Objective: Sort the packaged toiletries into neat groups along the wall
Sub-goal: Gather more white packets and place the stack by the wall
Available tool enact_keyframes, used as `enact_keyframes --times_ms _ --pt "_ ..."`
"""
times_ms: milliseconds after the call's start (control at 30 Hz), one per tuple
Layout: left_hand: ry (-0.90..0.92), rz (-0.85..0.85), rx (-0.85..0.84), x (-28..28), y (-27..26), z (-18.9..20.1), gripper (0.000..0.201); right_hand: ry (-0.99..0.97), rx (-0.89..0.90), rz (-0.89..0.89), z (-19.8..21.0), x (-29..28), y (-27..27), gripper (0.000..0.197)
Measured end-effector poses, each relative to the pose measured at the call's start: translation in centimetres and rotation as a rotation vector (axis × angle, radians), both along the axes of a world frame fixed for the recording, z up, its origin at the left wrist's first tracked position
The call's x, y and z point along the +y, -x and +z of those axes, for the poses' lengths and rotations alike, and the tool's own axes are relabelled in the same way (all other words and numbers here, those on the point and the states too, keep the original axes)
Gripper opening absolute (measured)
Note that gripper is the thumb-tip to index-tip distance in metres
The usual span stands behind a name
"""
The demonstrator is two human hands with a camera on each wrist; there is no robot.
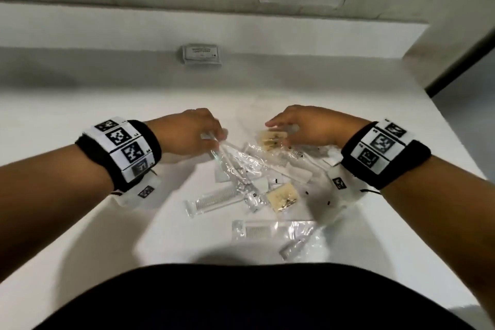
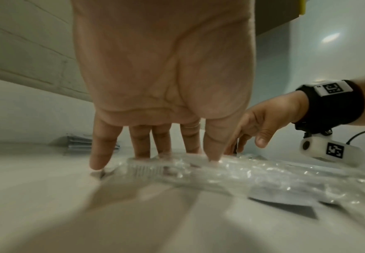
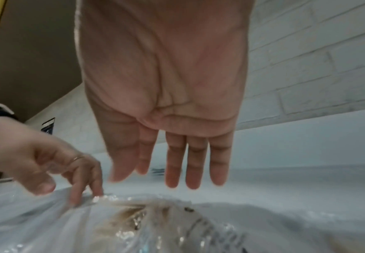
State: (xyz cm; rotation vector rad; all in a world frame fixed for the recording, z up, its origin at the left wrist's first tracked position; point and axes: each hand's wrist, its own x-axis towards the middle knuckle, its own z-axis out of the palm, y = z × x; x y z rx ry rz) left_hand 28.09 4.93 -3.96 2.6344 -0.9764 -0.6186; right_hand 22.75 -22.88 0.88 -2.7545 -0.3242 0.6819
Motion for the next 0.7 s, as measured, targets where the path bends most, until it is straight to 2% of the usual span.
enact_keyframes --times_ms 100,167,200,267,333,467,567,700 --pt "0.011 0.074 -0.089 0.2 2.1 1.3 0.025 -0.118 -0.159 -0.116 0.7 -1.4 2.3 0.033" --pt "0.057 0.072 -0.219 -0.6 4.0 1.9 0.034 -0.197 -0.180 -0.159 1.3 -1.4 4.5 0.019" --pt "0.078 0.057 -0.231 -1.1 5.2 2.2 0.036 -0.203 -0.150 -0.154 1.4 -0.9 5.6 0.017" --pt "0.065 0.005 -0.160 -2.4 7.4 2.4 0.032 -0.144 -0.045 -0.084 1.0 0.5 7.2 0.019" --pt "-0.018 -0.041 -0.123 -3.9 9.4 2.4 0.027 0.006 0.019 0.028 0.0 1.7 8.1 0.023" --pt "-0.190 -0.014 -0.335 -5.6 10.3 2.2 0.032 0.242 -0.037 -0.001 -0.9 0.6 7.8 0.031" --pt "-0.260 0.082 -0.392 -5.6 10.1 1.9 0.032 0.236 -0.058 -0.031 -0.7 -0.4 8.3 0.026" --pt "-0.235 0.162 -0.253 -5.9 9.9 1.4 0.042 0.099 -0.163 -0.012 -1.1 1.8 7.8 0.024"
